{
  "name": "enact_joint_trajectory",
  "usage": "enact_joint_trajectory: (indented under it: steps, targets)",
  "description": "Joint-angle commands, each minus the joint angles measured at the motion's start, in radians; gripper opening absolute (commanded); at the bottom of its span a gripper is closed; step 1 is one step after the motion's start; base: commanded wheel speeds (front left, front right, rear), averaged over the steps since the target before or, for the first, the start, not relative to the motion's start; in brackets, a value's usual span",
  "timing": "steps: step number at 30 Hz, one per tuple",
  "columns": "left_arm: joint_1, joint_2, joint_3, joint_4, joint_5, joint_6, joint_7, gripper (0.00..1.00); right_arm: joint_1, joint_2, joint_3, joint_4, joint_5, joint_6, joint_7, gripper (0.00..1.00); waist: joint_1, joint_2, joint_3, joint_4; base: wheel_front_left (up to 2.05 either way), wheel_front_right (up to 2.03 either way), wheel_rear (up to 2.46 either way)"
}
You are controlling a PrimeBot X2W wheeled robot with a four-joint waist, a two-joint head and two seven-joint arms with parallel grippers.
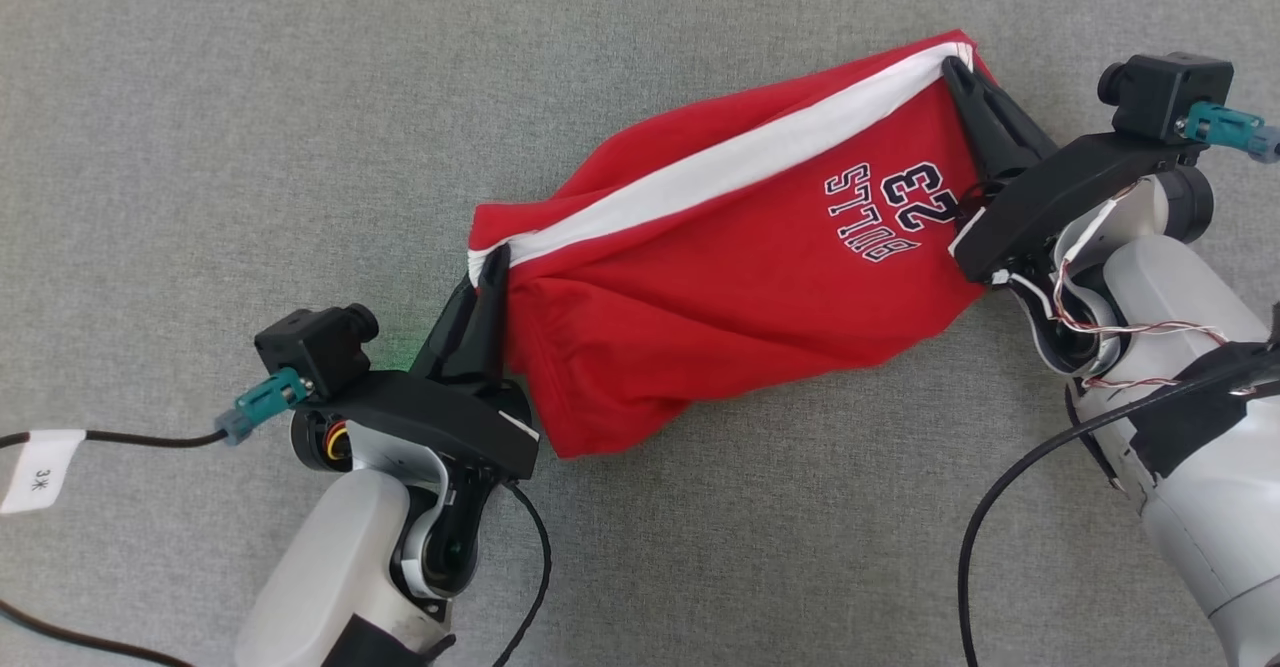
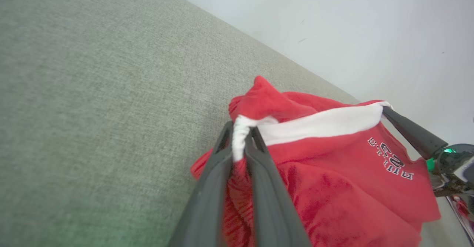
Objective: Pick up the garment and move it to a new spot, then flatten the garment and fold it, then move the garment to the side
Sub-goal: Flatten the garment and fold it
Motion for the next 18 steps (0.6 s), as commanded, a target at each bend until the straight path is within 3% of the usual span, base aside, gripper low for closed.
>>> enact_joint_trajectory:
  steps: [1,2,3,12,18]
  targets:
    - [-0.005,0.0,-0.003,0.008,-0.003,-0.003,-0.006,0.36,-0.008,0.005,0.009,0.006,0.008,0.0,-0.007,0.22,-0.0001,-0.0001,-0.003,0.0,0.0,0.0,0.0]
    - [-0.006,0.0,-0.009,0.012,0.008,0.001,-0.012,1.0,-0.015,0.006,0.015,0.014,0.018,0.0,-0.021,0.78,-0.0001,-0.0001,-0.006,-0.001,0.0,0.0,0.0]
    - [-0.004,0.0,-0.014,0.014,0.014,0.004,-0.017,1.0,-0.017,0.007,0.021,0.023,0.032,0.0,-0.035,1.0,-0.0001,-0.0001,-0.011,-0.002,0.0,0.0,0.0]
    - [0.094,0.06,0.013,-0.111,0.159,0.107,-0.134,1.0,0.065,-0.01,0.018,0.03,-0.003,0.0,-0.178,1.0,-0.0001,-0.0001,-0.07,-0.03,0.0,0.0,0.0]
    - [0.196,0.101,0.06,-0.237,0.263,0.168,-0.149,1.0,0.207,0.016,-0.139,-0.097,-0.147,0.0,-0.187,1.0,-0.0001,-0.0001,-0.112,-0.061,0.0,0.0,0.0]
